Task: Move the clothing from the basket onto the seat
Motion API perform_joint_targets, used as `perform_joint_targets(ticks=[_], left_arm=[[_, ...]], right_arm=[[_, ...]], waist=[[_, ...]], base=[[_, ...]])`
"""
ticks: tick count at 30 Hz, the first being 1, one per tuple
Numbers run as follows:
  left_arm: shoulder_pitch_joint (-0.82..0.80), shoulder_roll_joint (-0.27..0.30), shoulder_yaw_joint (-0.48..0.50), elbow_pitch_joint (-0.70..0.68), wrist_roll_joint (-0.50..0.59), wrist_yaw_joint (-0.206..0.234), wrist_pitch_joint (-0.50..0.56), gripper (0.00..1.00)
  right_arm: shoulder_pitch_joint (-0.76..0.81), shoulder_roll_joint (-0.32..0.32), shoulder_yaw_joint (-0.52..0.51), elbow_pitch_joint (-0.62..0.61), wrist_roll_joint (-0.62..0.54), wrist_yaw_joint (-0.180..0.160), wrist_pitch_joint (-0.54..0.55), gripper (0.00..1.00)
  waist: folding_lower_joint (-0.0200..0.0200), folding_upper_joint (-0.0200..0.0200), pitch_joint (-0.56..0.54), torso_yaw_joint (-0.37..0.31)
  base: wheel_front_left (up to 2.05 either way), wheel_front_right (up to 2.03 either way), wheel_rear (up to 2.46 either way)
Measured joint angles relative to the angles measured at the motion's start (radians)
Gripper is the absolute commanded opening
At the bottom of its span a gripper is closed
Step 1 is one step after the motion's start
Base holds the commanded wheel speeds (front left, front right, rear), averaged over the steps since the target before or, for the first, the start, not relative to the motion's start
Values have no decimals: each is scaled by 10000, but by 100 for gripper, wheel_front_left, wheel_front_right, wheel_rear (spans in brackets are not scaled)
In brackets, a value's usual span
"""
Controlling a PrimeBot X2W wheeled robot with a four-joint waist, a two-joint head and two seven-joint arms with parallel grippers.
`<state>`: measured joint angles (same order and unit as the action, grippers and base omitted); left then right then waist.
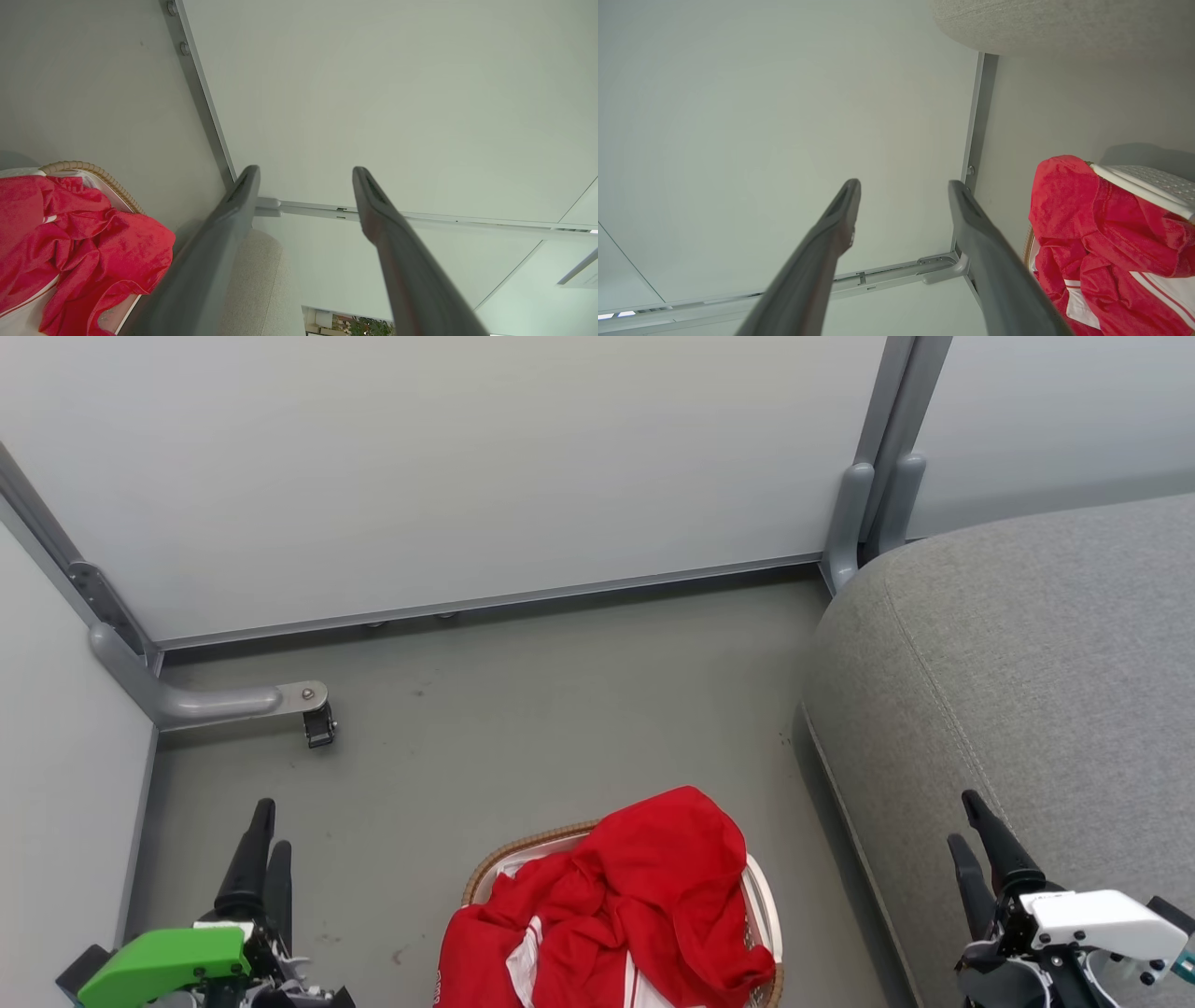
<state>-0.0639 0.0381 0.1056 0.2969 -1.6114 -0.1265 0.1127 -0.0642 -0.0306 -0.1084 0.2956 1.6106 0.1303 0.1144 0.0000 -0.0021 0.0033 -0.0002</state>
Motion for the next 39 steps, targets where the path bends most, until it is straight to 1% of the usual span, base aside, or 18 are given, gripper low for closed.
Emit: perform_joint_targets(ticks=[9,17,21,27,33,39], left_arm=[[103,-6,-431,-123,159,4,-441,100],[123,-4,-723,-397,899,4,-803,100],[123,-2,-784,-594,1467,4,-978,100],[123,2,-892,-826,2596,8,-1216,100],[123,8,-1087,-1072,3824,132,-1429,100],[123,12,-1352,-1193,5358,247,-1662,100]], right_arm=[[86,21,169,-29,-263,0,-420,100],[99,12,4,-150,-1269,0,-796,100],[100,2,-65,-316,-1981,0,-965,100],[100,-15,-71,-652,-3200,0,-1208,100],[102,-23,50,-1011,-4426,0,-1425,100],[114,-46,230,-1256,-6092,0,-1651,100]], waist=[[0,0,11,-2],[0,0,28,1],[0,0,38,5],[0,0,61,12],[0,0,89,26],[0,0,116,36]], base=[[0,0,0],[0,0,0],[0,0,0],[0,0,0],[0,0,0],[0,0,0]])
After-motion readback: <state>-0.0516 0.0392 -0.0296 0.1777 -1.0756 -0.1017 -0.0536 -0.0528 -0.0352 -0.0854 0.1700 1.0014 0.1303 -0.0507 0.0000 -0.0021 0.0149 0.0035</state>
